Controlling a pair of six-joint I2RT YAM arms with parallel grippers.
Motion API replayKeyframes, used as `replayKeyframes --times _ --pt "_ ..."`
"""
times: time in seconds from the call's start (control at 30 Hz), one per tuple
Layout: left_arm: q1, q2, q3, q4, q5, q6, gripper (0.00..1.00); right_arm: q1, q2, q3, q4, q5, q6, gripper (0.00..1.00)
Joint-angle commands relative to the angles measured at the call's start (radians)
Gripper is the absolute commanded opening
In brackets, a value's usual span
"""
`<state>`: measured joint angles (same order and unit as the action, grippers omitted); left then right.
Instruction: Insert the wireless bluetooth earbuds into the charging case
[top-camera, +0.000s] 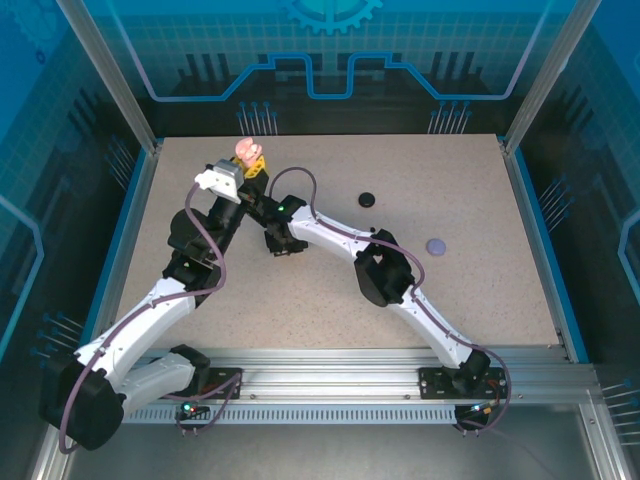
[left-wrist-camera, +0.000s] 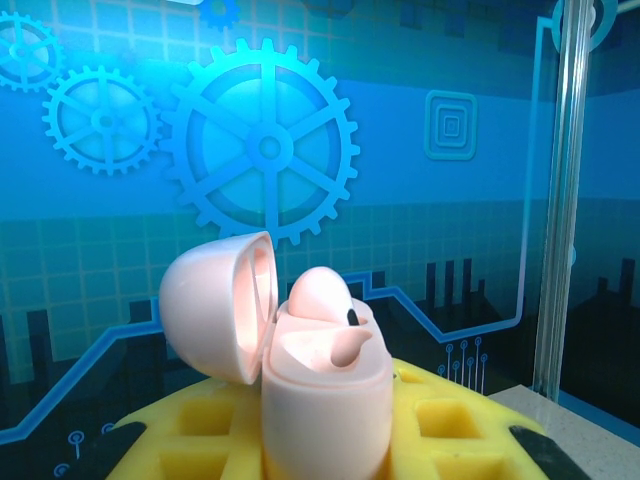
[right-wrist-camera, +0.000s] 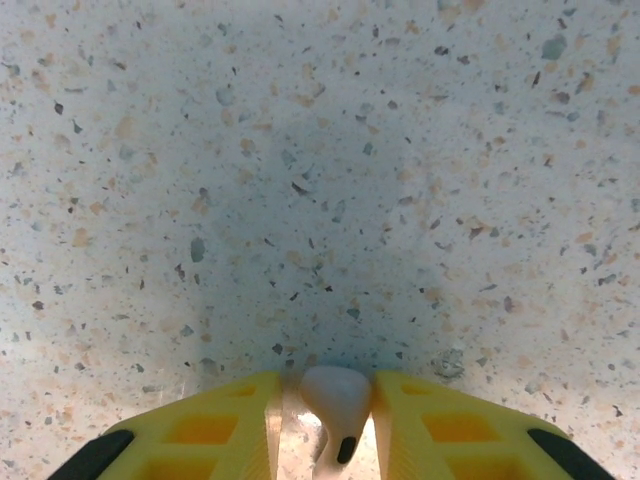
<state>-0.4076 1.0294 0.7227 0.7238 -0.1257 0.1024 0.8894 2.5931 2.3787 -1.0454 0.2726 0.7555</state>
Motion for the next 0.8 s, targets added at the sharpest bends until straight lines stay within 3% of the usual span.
replayKeyframes --times 0.0,0.37,0.77 --pt "0.010 0.001 -0.010 0.047 0.014 -0.023 0.00 -0.009 0.056 0.026 -0.025 0.056 0.025 0.28" --pt "0.009 0.001 -0.011 0.045 0.015 -0.026 0.00 -0.006 0.037 0.007 -0.020 0.055 0.010 0.20" --pt "0.010 -0.003 -0.008 0.038 0.023 -0.045 0.00 -0.009 -0.214 -0.240 0.117 0.107 -0.018 0.17"
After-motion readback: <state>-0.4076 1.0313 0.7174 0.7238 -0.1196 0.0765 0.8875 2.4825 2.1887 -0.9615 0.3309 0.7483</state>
